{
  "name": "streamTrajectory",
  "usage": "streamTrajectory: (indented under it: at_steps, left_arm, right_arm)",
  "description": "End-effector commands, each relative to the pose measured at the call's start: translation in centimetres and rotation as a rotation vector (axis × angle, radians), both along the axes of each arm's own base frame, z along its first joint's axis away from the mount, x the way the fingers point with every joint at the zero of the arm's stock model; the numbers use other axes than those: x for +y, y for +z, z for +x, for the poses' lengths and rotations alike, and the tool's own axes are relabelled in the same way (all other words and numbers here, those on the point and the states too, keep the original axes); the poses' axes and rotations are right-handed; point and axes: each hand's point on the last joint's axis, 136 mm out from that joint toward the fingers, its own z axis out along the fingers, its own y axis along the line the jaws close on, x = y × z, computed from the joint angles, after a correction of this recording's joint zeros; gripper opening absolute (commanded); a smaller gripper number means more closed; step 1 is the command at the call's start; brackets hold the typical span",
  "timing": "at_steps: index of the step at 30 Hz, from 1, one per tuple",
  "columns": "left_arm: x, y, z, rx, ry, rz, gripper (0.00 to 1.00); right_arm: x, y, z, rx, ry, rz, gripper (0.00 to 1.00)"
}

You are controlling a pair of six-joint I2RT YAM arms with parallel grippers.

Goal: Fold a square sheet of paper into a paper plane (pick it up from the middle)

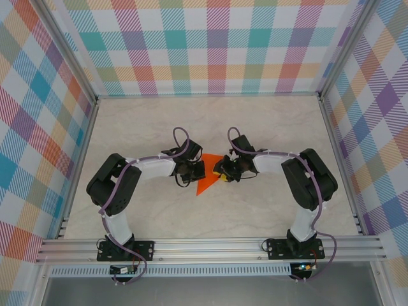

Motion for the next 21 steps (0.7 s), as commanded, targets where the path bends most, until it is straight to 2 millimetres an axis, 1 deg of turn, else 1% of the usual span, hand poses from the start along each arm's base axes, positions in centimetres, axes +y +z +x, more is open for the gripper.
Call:
streamTrajectory:
  at_steps: [1,4,8,10,11,15,18,21]
  left_arm:
    - [0.5,-0.3,-0.9,0.020,-0.008,0.015,0.01]
    - [0.4,0.2,-0.8,0.012,-0.007,0.009,0.02]
    - [0.2,1.2,-0.5,-0.003,-0.008,-0.006,0.04]
    - [0.1,2.1,-0.3,-0.017,-0.007,-0.018,0.06]
    - [0.4,2.3,-0.6,-0.003,-0.007,-0.006,0.08]
    - [1.4,4.6,-0.8,-0.039,-0.002,0.013,0.24]
    - [2.0,6.5,-1.1,-0.080,-0.005,0.015,0.42]
    - [2.3,8.2,-1.4,-0.122,-0.018,-0.006,0.57]
  right_arm:
    - [1.3,0.8,0.2,-0.016,0.025,0.064,0.29]
    - [1.6,0.8,0.2,-0.012,0.028,0.073,0.27]
    - [1.8,0.3,0.0,0.000,0.034,0.078,0.24]
    - [1.9,0.0,0.0,0.005,0.037,0.079,0.21]
    - [1.9,0.0,-0.1,0.006,0.038,0.080,0.18]
    - [1.4,0.5,0.0,-0.012,0.027,0.059,0.07]
    - [0.6,1.6,0.0,-0.034,0.017,0.019,0.03]
    - [-0.2,3.0,-0.1,-0.054,0.003,-0.017,0.00]
